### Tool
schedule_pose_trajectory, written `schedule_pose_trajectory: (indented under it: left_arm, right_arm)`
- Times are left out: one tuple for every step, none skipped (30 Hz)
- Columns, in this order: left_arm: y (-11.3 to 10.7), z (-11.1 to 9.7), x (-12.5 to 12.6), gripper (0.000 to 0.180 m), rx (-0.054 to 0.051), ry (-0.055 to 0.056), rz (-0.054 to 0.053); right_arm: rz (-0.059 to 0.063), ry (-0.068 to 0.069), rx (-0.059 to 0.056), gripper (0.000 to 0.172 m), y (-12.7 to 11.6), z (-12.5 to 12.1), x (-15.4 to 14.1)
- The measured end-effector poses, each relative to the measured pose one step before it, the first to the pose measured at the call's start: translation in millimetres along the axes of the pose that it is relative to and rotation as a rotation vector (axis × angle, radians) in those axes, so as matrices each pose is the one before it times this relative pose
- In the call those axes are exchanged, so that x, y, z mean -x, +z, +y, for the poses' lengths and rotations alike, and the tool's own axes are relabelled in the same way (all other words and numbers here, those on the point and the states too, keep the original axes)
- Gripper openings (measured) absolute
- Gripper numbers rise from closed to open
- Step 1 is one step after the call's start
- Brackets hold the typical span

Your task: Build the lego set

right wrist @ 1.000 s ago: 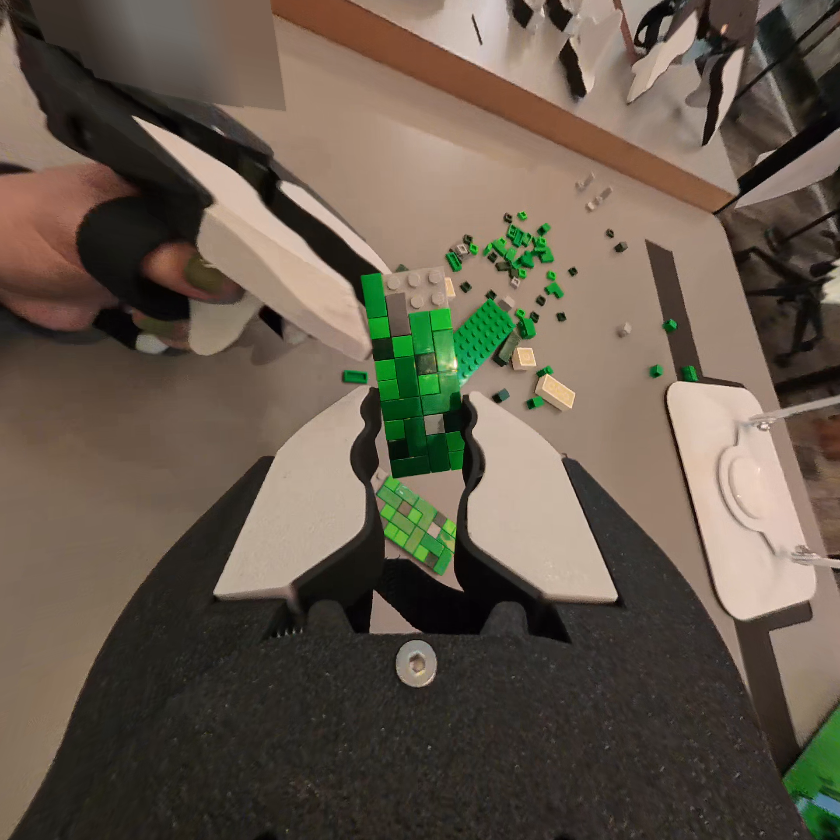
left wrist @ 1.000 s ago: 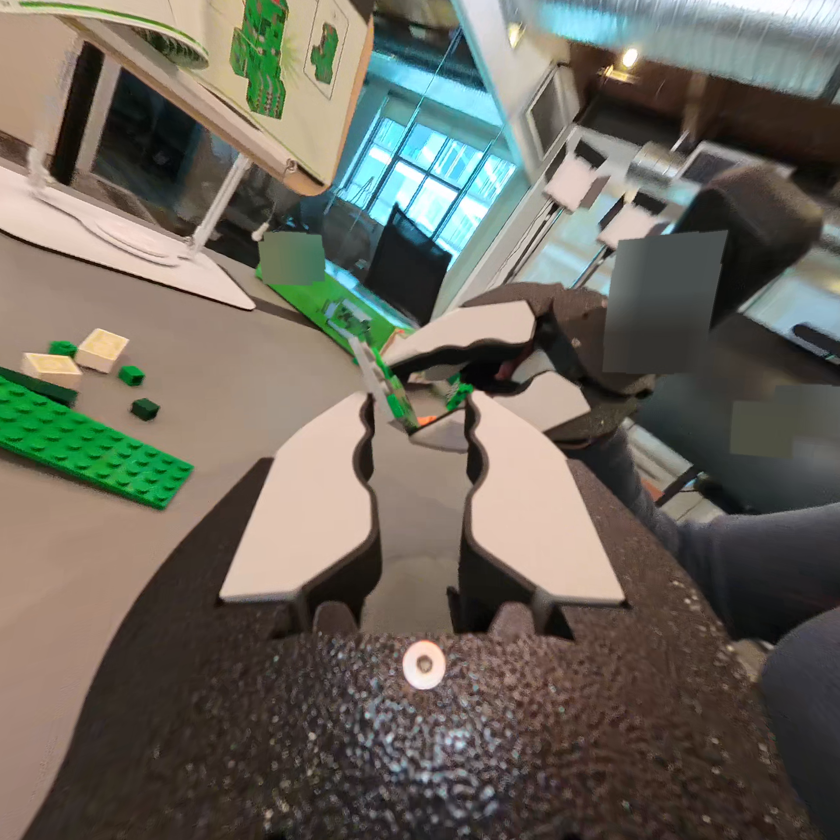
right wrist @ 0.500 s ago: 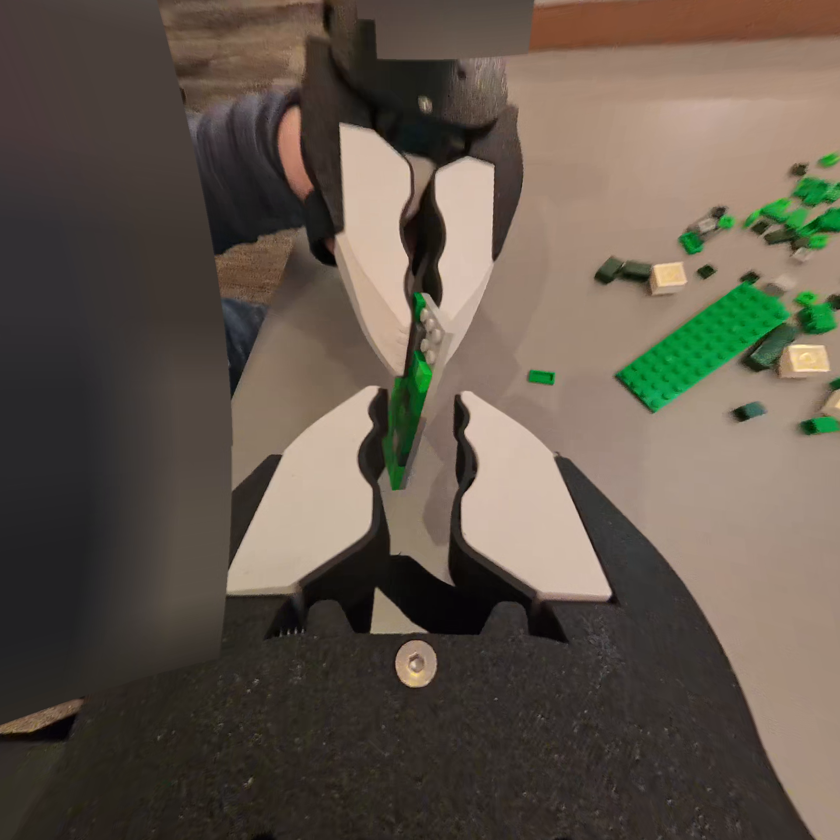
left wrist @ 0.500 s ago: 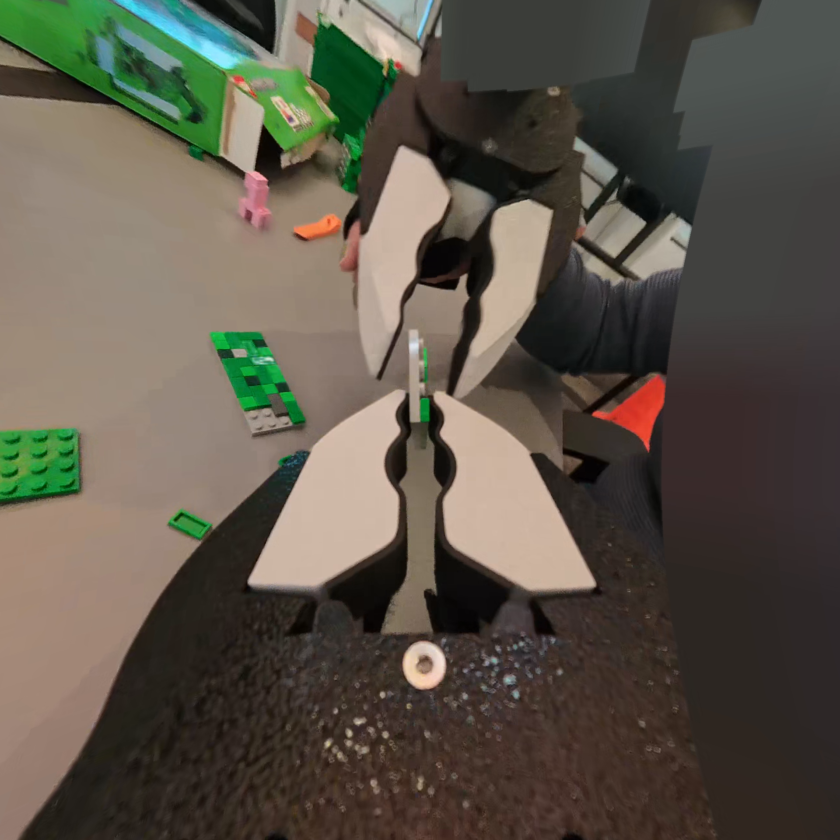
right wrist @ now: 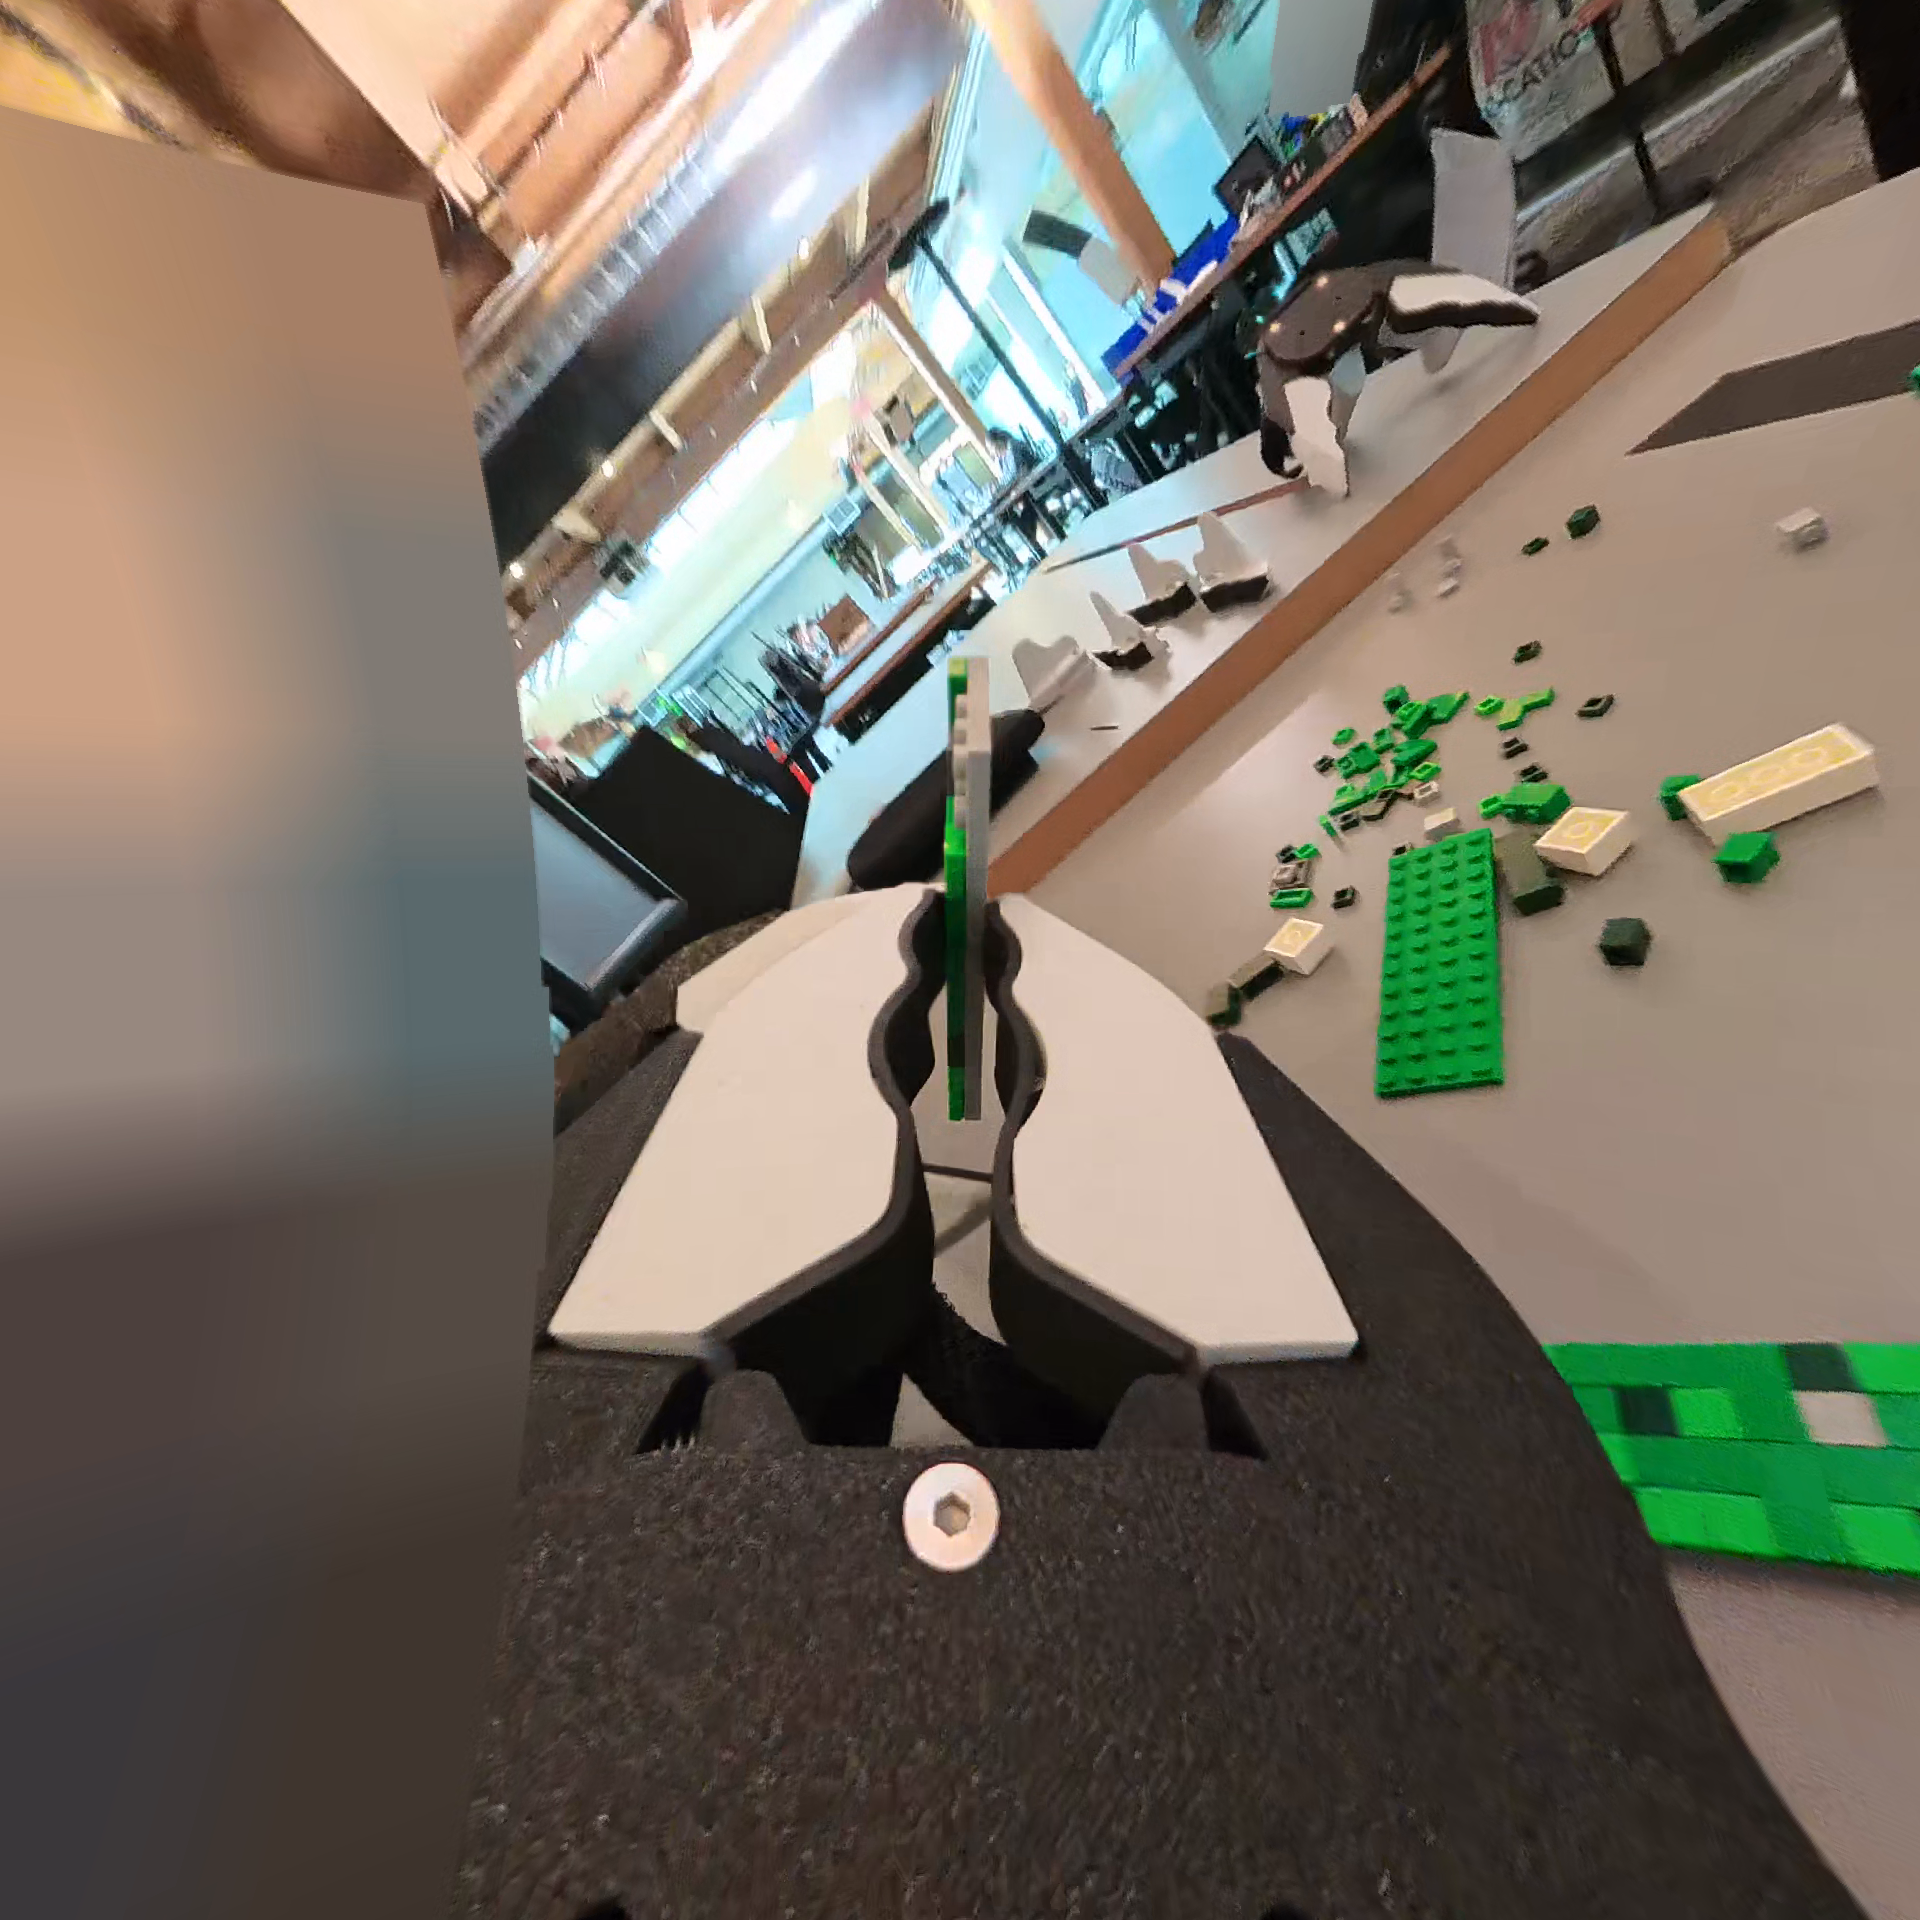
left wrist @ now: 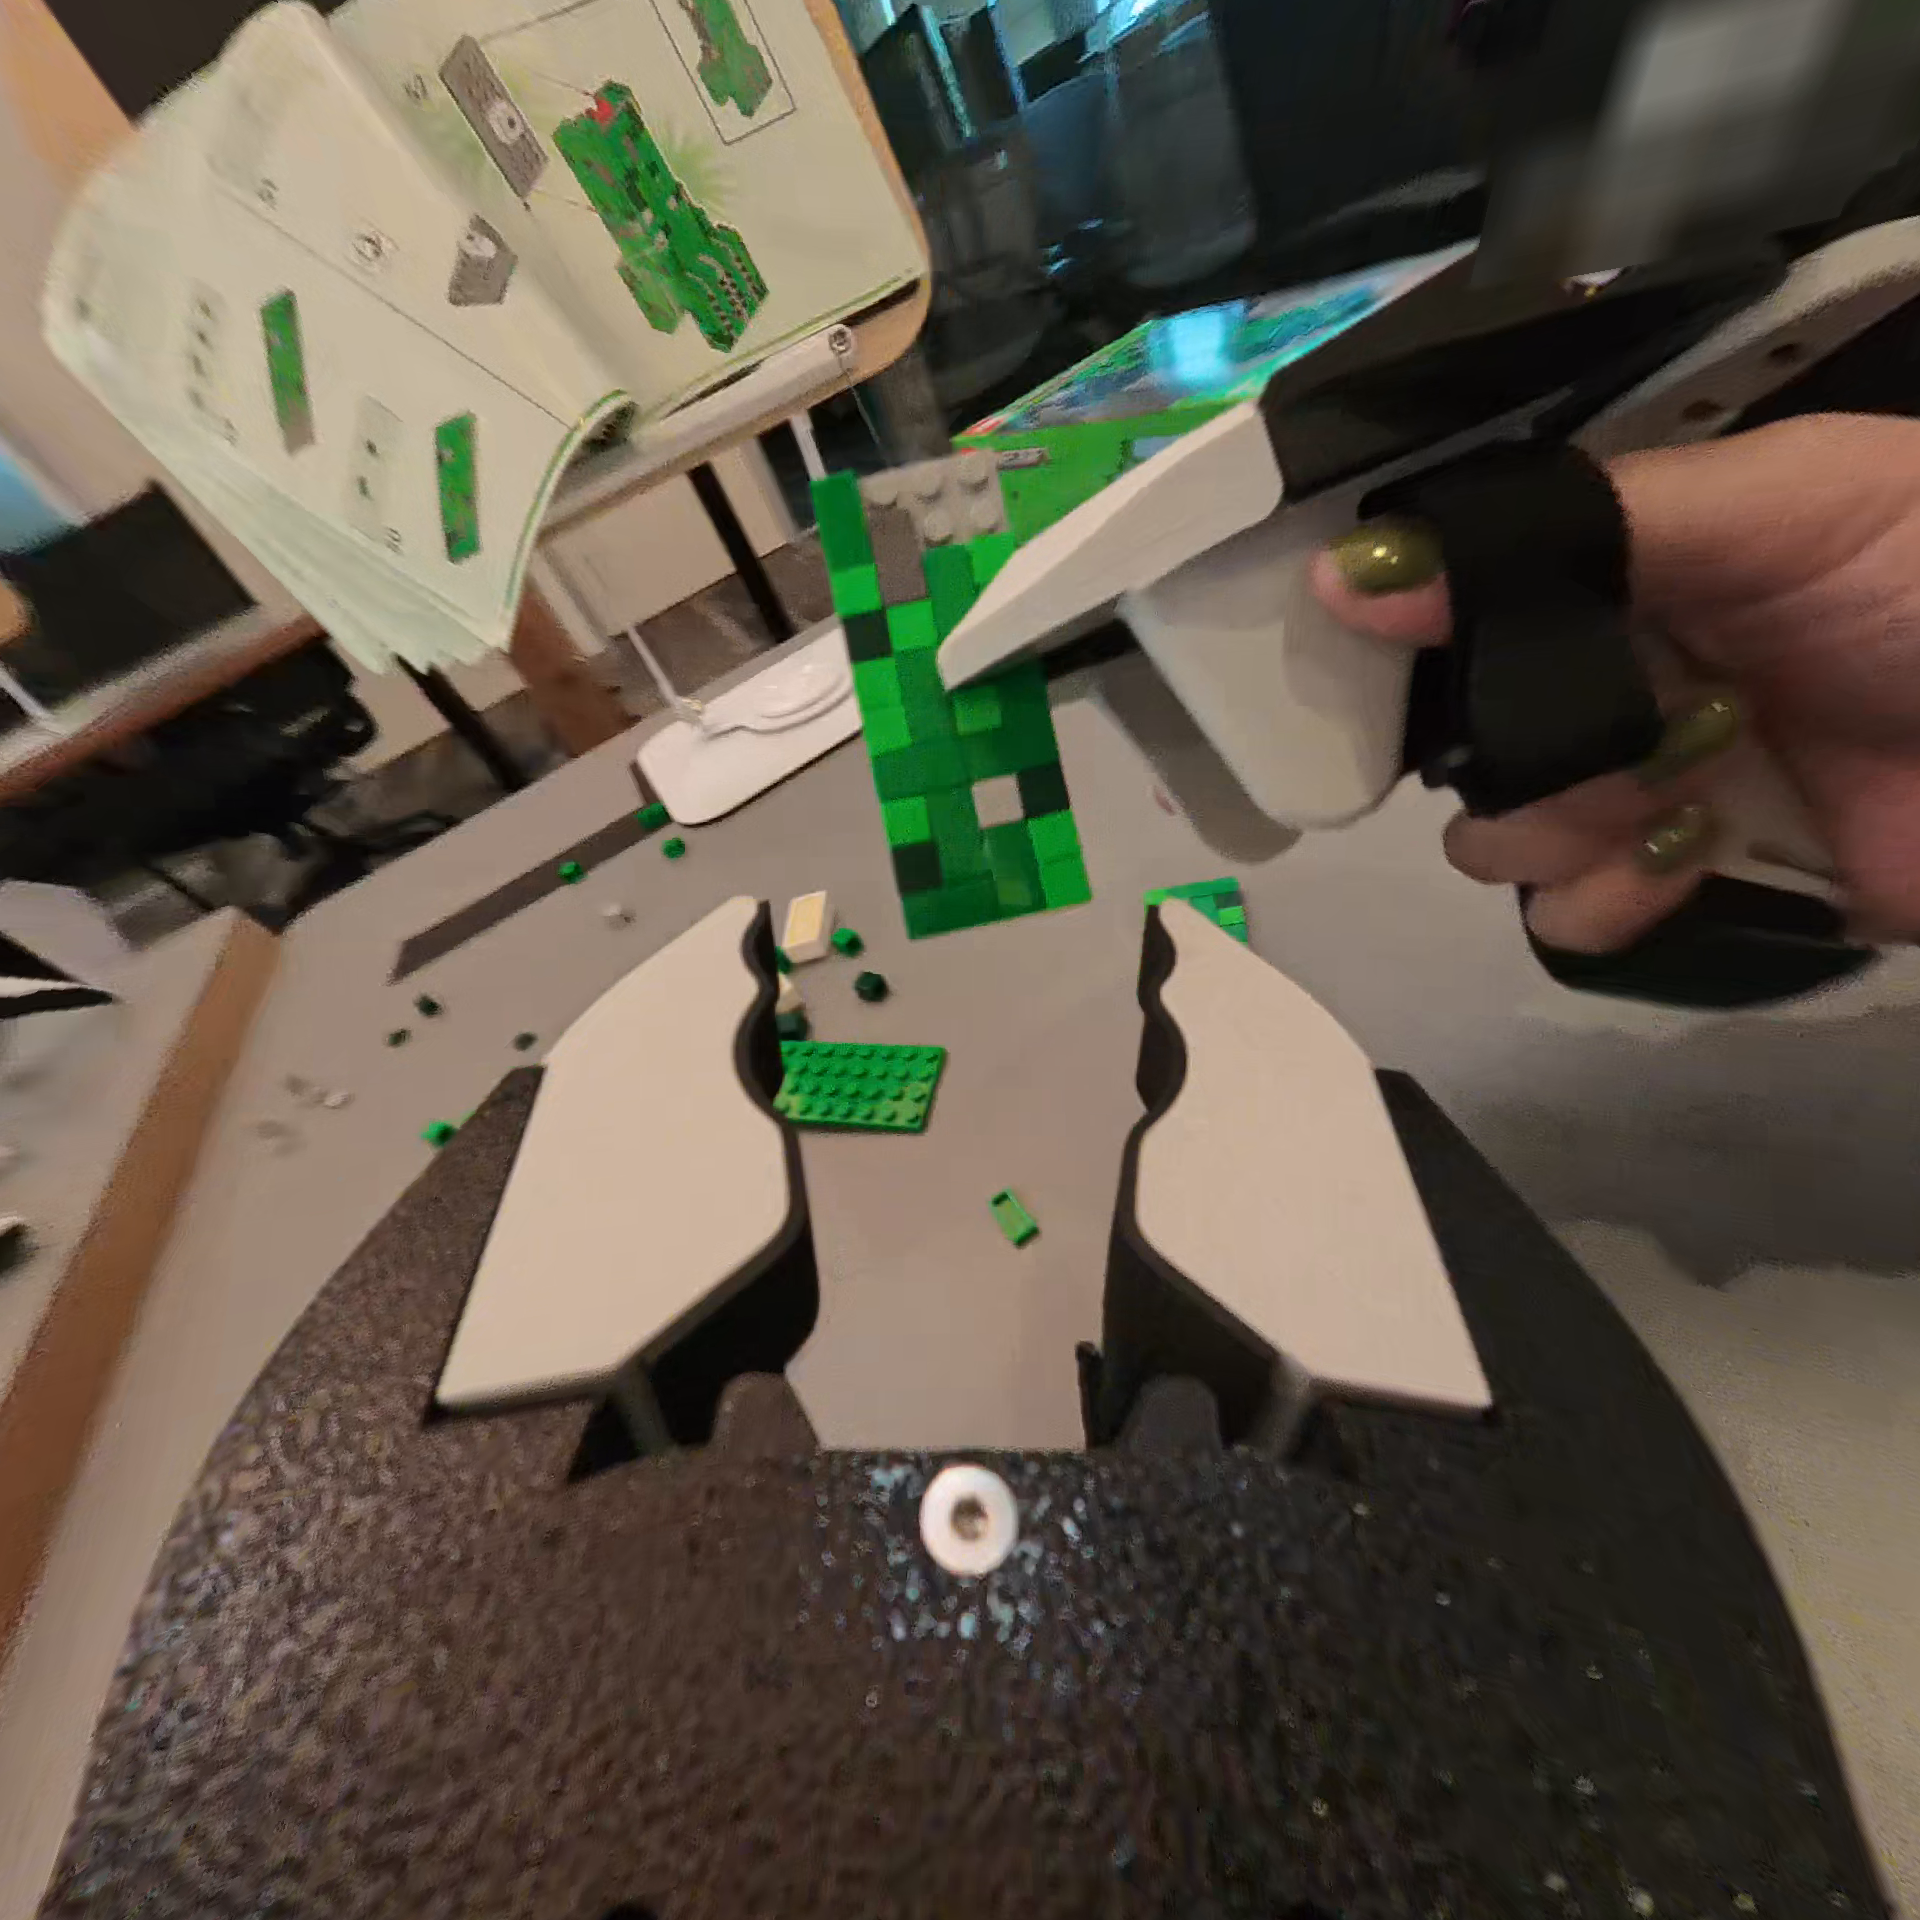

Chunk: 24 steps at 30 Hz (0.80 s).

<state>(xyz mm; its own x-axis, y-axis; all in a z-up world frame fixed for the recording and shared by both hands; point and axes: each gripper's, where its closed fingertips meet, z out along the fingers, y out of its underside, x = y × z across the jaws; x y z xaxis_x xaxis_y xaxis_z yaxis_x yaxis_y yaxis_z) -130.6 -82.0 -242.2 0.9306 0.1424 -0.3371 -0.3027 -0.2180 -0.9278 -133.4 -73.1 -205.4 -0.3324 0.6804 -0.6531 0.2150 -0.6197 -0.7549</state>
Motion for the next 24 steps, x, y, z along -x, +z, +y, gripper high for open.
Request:
schedule_pose_trajectory:
  left_arm:
    - [3.04,-0.96,-0.94,0.066,0.0108,0.0246,-0.0163]
    - [2.32,0.06,-0.15,0.064,0.0118,0.0065,-0.0106]
    - [2.20,1.23,1.28,0.059,0.0143,0.0003,-0.0120]
    - [1.30,1.64,2.86,0.045,0.0102,-0.0019,-0.0156]
    - [0.45,1.11,2.10,0.038,0.0033,-0.0052,-0.0038]
    - [-0.01,-0.03,1.13,0.038,-0.0048,-0.0087,0.0070]
    - [-1.24,0.17,1.06,0.037,-0.0029,-0.0066,0.0170]
    - [-2.11,2.60,2.34,0.037,0.0123,-0.0064,0.0136]
    - [-2.38,6.34,4.62,0.037,0.0271,0.0025,0.0114]
    - [-4.03,8.38,5.60,0.037,0.0303,0.0043,0.0146]
    - [-5.32,10.81,6.05,0.037,0.0320,0.0050,0.0159]
    - [-5.52,12.00,5.84,0.037,0.0306,0.0066,0.0173]
    - [-4.98,11.89,5.07,0.037,0.0265,0.0060,0.0237]
    - [-7.06,15.42,6.05,0.037,0.0299,-0.0050,0.0160]
    - [-3.97,11.39,-0.72,0.037,0.0258,0.0016,0.0478]
    - [-2.96,10.17,-2.70,0.037,0.0342,-0.0109,0.0498]
    - [-1.89,9.60,-0.45,0.037,0.0373,-0.0231,0.0264]
    - [-1.25,6.74,-3.20,0.037,0.0296,-0.0163,0.0366]
    - [-0.74,5.45,-2.08,0.037,0.0250,-0.0215,0.0202]
    - [-0.40,3.97,-1.31,0.037,0.0176,-0.0185,0.0071]
    - [-0.36,3.23,-1.93,0.037,0.0110,-0.0089,0.0098]
    - [-0.28,2.08,-1.56,0.037,0.0075,-0.0063,0.0000]
    - [-0.31,1.78,-1.45,0.037,0.0044,0.0005,-0.0016]
    - [-0.12,1.78,-2.29,0.037,0.0056,0.0072,0.0062]
  right_arm:
    - [-0.0053,0.0179,-0.0166,0.006,2.60,1.98,1.74]
    - [-0.0063,0.0087,-0.0120,0.006,1.40,1.34,2.06]
    - [-0.0050,0.0040,-0.0049,0.006,1.51,1.44,1.71]
    - [-0.0043,0.0001,0.0000,0.006,1.67,1.62,1.49]
    - [0.0004,-0.0089,-0.0034,0.006,1.26,0.23,0.49]
    - [-0.0027,-0.0288,0.0022,0.006,0.99,0.40,0.38]
    - [-0.0131,-0.0465,0.0100,0.007,0.60,1.21,1.50]
    - [-0.0236,-0.0556,0.0042,0.019,-1.27,-0.45,2.75]
    - [-0.0085,-0.0624,0.0187,0.032,-3.09,-0.36,-0.38]
    - [0.0061,-0.0811,0.0498,0.034,-4.48,2.53,-4.81]
    - [0.0244,-0.0817,0.0686,0.034,-5.38,5.36,-7.67]
    - [0.0144,-0.0834,0.0881,0.031,-4.25,9.22,-6.40]
    - [-0.0009,-0.0769,0.1071,0.029,-2.02,12.83,-3.90]
    - [0.0121,-0.0580,0.1109,0.028,0.30,13.54,-4.86]
    - [-0.0179,-0.0605,0.1097,0.027,2.93,13.27,0.13]
    - [-0.0208,-0.0633,0.0994,0.026,4.77,10.92,1.22]
    - [0.0068,-0.0685,0.0784,0.026,5.71,7.99,-1.82]
    - [-0.0081,-0.0702,0.0757,0.025,5.51,8.01,1.19]
    - [-0.0015,-0.0319,0.0852,0.025,6.50,8.56,-0.02]
    - [-0.0019,0.0088,0.0825,0.026,6.08,8.46,0.38]
    - [-0.0198,0.0343,0.0606,0.026,5.31,5.86,4.48]
    - [-0.0133,0.0376,0.0262,0.028,4.19,2.19,5.61]
    - [0.0119,0.0202,0.0045,0.029,3.48,0.81,3.47]
    - [0.0307,-0.0093,0.0088,0.029,2.82,2.42,1.80]
